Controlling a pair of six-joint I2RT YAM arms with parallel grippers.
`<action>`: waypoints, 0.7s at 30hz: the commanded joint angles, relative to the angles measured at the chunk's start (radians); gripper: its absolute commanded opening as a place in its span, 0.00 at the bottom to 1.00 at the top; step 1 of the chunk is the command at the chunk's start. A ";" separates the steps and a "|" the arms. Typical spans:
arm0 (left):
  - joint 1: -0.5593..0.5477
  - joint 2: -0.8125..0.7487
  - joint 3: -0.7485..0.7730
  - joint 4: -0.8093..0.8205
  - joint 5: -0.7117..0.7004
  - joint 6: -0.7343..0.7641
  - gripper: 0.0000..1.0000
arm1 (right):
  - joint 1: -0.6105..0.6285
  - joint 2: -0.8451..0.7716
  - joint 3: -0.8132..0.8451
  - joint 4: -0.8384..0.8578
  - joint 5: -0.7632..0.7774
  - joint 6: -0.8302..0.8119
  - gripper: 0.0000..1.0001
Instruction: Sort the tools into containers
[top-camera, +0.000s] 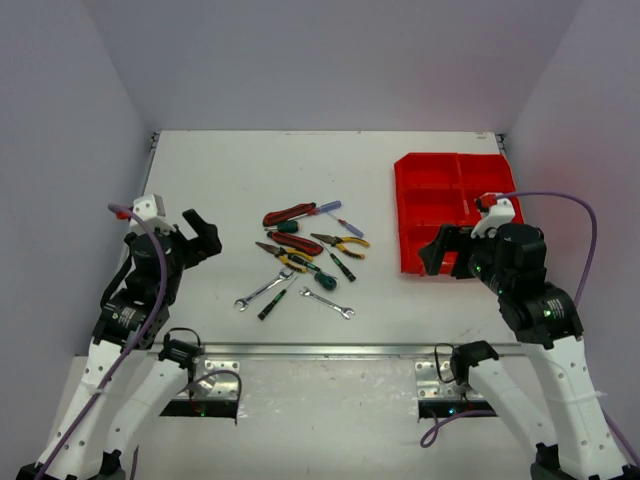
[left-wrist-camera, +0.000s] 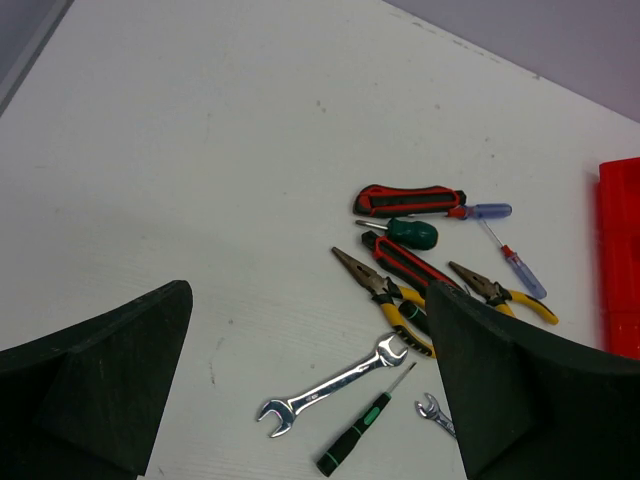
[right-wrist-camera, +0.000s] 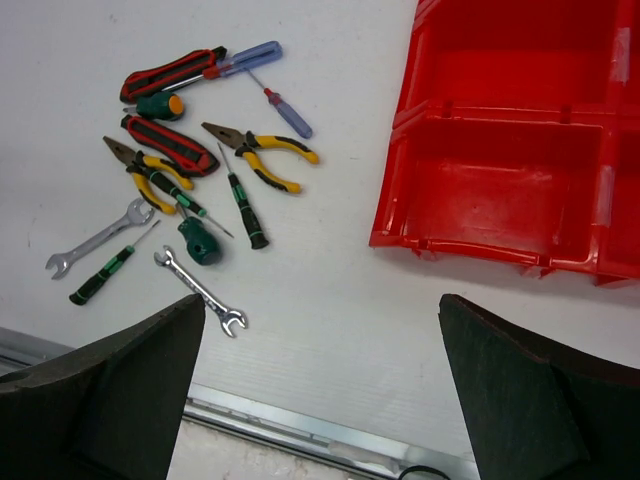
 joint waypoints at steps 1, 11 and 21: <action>-0.007 -0.006 0.015 0.038 -0.016 -0.009 1.00 | -0.002 0.004 0.007 0.030 0.017 0.004 0.99; -0.007 -0.024 0.013 0.040 -0.018 -0.012 1.00 | -0.002 0.045 -0.090 0.371 -0.479 0.083 0.99; -0.009 -0.060 0.007 0.037 -0.029 -0.018 1.00 | 0.429 0.811 0.314 0.213 -0.083 -0.118 0.99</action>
